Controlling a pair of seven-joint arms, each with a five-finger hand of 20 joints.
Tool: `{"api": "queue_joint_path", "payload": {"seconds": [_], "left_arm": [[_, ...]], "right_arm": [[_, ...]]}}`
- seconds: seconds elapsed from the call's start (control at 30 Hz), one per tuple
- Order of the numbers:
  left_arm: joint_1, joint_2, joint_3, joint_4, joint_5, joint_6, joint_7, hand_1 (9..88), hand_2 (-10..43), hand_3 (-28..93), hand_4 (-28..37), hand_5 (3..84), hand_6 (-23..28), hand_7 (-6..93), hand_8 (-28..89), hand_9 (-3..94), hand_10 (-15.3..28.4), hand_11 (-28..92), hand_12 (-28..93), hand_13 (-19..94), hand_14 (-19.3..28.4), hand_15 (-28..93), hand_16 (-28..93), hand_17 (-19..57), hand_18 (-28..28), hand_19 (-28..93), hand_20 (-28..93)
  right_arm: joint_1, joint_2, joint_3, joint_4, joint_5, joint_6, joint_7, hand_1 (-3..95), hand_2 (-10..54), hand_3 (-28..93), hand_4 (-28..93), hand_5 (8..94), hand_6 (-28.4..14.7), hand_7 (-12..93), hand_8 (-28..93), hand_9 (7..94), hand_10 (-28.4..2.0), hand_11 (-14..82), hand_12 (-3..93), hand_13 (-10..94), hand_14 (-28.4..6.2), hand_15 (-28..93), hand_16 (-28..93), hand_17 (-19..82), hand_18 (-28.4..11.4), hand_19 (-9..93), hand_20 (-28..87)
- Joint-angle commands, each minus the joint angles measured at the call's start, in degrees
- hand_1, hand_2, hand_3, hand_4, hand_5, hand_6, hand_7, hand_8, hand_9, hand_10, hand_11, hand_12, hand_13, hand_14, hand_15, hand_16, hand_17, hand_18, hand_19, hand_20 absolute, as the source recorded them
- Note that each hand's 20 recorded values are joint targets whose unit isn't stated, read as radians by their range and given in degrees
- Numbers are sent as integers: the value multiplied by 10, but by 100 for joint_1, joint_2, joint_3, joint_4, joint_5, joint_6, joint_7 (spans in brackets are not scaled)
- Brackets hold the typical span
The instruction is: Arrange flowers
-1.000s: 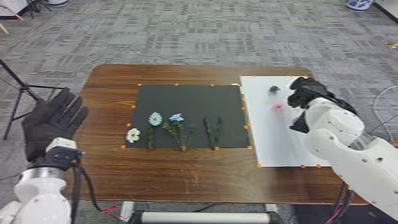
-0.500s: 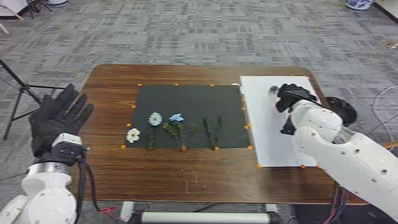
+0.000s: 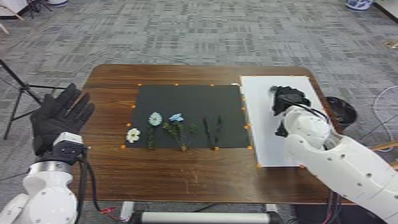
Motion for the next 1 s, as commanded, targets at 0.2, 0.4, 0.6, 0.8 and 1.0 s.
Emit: {"api": "queue_joint_path", "payload": {"seconds": [0.2, 0.4, 0.6, 0.8, 1.0], "left_arm": [[153, -61, -63, -52, -17, -2, 28, 252, 178, 729, -283, 440, 98, 105, -80, 288, 138, 210, 81, 248, 143, 259, -56, -65, 155, 381, 98], [191, -74, -82, -66, -5, -18, 8, 252, 178, 728, -283, 442, 99, 105, -80, 293, 140, 212, 83, 249, 143, 259, -56, -65, 155, 381, 99], [143, -91, -49, -48, -120, -29, 12, 253, 179, 727, -283, 444, 98, 106, -80, 298, 141, 215, 85, 250, 149, 273, -51, -66, 156, 384, 101], [0, -9, 44, 7, -152, -46, 32, 253, 180, 726, -283, 445, 98, 108, -81, 300, 142, 216, 85, 250, 152, 279, -51, -67, 157, 385, 102], [-60, 5, 83, 14, -71, -83, -30, 251, 179, 728, -283, 446, 99, 108, -81, 302, 142, 216, 85, 251, 152, 279, -51, -67, 157, 385, 103]], "right_arm": [[-15, 12, 22, -331, -226, 537, -213, 639, -95, 687, -271, 699, -9, 348, 47, 785, -87, 218, 513, 711, -62, 677, 435, 361, -214, 805, 400], [342, -437, -171, -604, 115, 818, -396, 636, -95, 693, -269, 700, -9, 348, 48, 786, -87, 219, 519, 713, -61, 676, 435, 363, -215, 805, 404], [764, -1098, -577, -586, 331, 858, -715, 632, -95, 697, -264, 700, -11, 352, 53, 785, -85, 220, 522, 710, -62, 671, 439, 362, -214, 802, 404], [1159, -1630, -1236, -278, 245, 763, -953, 632, -95, 698, -263, 700, -11, 354, 50, 784, -86, 222, 522, 709, -60, 669, 441, 360, -214, 800, 404], [1240, -1965, -1639, -83, 108, 657, -933, 631, -95, 699, -262, 700, -11, 355, 50, 783, -85, 224, 521, 710, -63, 666, 442, 360, -215, 799, 403]]}}
